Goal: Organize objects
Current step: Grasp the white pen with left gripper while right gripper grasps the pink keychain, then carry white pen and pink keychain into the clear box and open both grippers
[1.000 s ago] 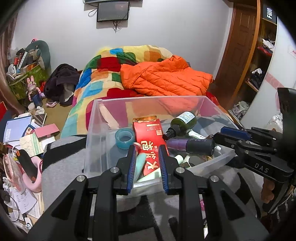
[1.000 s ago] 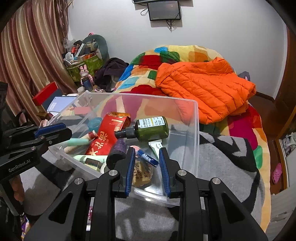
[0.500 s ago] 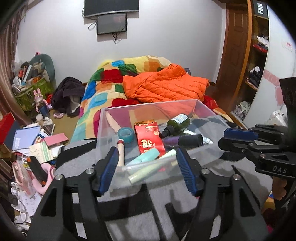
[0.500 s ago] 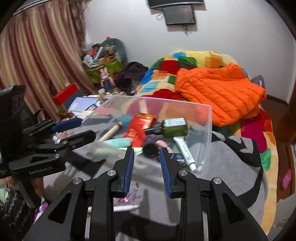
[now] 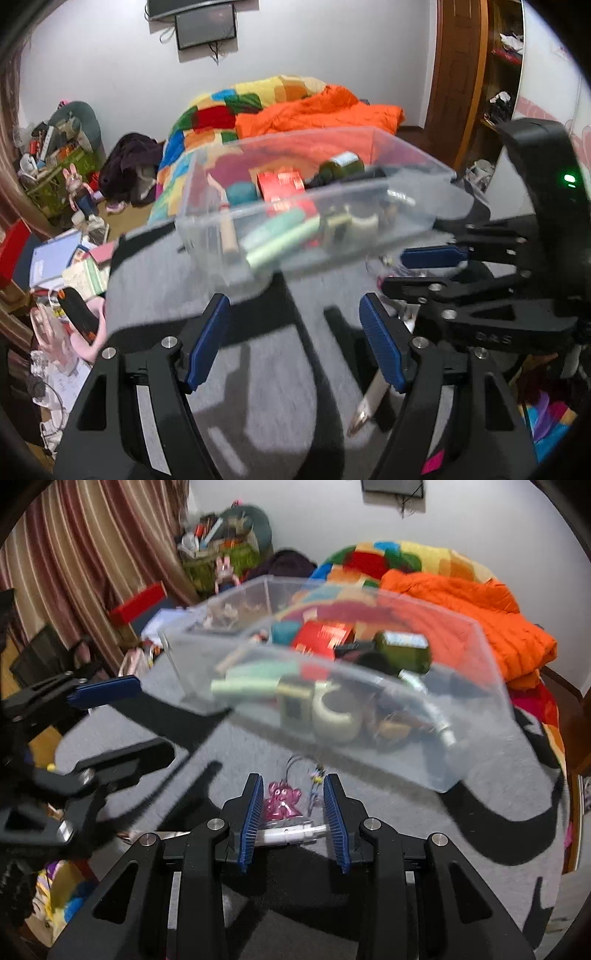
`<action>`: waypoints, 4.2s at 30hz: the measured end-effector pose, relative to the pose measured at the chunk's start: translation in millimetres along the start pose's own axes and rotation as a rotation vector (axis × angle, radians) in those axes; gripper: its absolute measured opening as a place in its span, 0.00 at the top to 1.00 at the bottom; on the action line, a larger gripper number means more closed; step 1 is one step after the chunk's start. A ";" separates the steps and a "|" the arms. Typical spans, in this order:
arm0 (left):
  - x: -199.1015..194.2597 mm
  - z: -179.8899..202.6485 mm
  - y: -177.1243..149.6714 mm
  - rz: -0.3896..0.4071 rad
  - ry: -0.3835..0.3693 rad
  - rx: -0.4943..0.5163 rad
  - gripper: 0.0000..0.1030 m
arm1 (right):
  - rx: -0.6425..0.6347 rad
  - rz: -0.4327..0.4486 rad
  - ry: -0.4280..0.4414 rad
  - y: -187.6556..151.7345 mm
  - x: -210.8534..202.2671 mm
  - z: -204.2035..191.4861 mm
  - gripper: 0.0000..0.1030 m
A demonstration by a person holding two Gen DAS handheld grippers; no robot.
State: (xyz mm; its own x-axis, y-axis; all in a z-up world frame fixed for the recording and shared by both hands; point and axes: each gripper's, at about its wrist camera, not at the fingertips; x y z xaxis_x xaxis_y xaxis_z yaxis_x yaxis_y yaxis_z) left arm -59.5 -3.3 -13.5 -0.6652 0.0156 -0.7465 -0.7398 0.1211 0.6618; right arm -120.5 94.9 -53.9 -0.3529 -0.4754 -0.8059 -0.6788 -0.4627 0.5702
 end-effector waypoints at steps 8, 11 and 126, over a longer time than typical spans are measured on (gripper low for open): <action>9.0 13.5 -17.5 -0.058 -0.082 0.015 0.30 | -0.060 0.008 -0.056 -8.0 -1.5 -5.5 0.83; 12.2 27.4 -20.0 -0.070 -0.121 0.050 0.30 | -0.041 0.043 -0.069 -10.7 -11.3 -3.0 0.91; -37.7 -21.6 31.9 0.241 0.002 -0.172 0.09 | 0.047 0.351 -0.154 2.0 -101.0 7.2 0.27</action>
State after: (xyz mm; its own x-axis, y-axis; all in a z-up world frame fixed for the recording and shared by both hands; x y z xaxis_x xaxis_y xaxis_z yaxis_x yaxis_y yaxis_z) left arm -60.2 -21.4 37.3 -0.8238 0.0214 -0.5665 -0.5667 -0.0557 0.8220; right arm -90.8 147.4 27.5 -0.6589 -0.4794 -0.5798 -0.5271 -0.2557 0.8104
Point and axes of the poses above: each gripper's, at about its wrist camera, not at the fingertips, and x roughly the way its jaws point, z to its right, y to its top, and after that the axes turned 3 degrees about y, right-handed
